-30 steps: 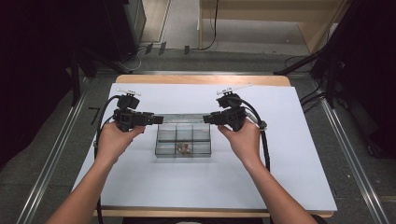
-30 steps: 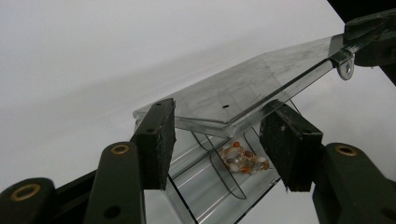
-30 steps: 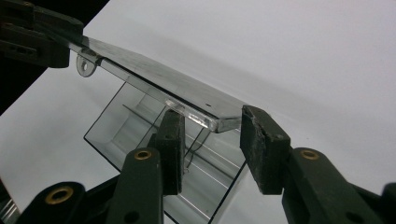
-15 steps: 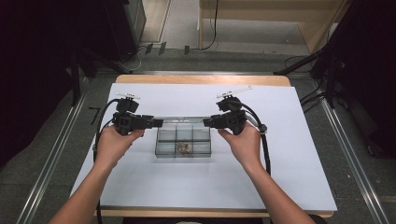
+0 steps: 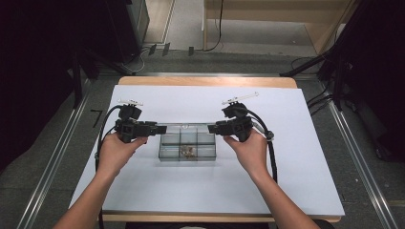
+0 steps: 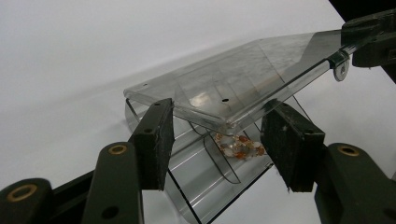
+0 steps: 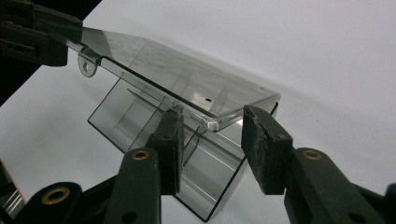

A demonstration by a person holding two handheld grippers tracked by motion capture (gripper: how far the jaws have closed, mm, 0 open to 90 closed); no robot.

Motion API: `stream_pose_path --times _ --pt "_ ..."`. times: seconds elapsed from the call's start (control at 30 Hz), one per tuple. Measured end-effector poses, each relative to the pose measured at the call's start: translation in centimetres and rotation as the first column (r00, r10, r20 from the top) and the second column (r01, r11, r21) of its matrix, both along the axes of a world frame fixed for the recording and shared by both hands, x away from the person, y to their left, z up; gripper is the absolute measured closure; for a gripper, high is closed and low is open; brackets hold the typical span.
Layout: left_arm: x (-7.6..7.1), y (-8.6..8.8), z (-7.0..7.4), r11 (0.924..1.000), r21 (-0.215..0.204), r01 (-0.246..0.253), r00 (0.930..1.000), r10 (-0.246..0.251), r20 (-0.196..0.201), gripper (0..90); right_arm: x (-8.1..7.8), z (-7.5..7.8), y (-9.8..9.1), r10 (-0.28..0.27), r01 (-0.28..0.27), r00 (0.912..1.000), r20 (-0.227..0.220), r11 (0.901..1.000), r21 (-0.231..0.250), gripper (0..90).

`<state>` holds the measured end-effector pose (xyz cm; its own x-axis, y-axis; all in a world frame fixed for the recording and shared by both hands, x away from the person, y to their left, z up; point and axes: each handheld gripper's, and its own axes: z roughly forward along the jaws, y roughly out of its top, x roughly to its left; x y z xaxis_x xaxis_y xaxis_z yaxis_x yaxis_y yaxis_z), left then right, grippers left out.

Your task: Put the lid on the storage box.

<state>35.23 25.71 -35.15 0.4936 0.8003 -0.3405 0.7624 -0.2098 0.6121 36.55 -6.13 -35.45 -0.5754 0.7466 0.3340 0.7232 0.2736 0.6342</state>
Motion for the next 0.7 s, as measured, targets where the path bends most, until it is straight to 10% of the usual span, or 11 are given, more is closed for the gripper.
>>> stream_pose_path --times 0.7 --pt "-1.3 0.0 -1.0 1.0000 -0.001 -0.001 1.0000 0.001 -0.009 45.0 -1.1 -1.1 -0.1 0.008 -0.008 0.9999 -0.009 1.0000 -0.005 59.9"
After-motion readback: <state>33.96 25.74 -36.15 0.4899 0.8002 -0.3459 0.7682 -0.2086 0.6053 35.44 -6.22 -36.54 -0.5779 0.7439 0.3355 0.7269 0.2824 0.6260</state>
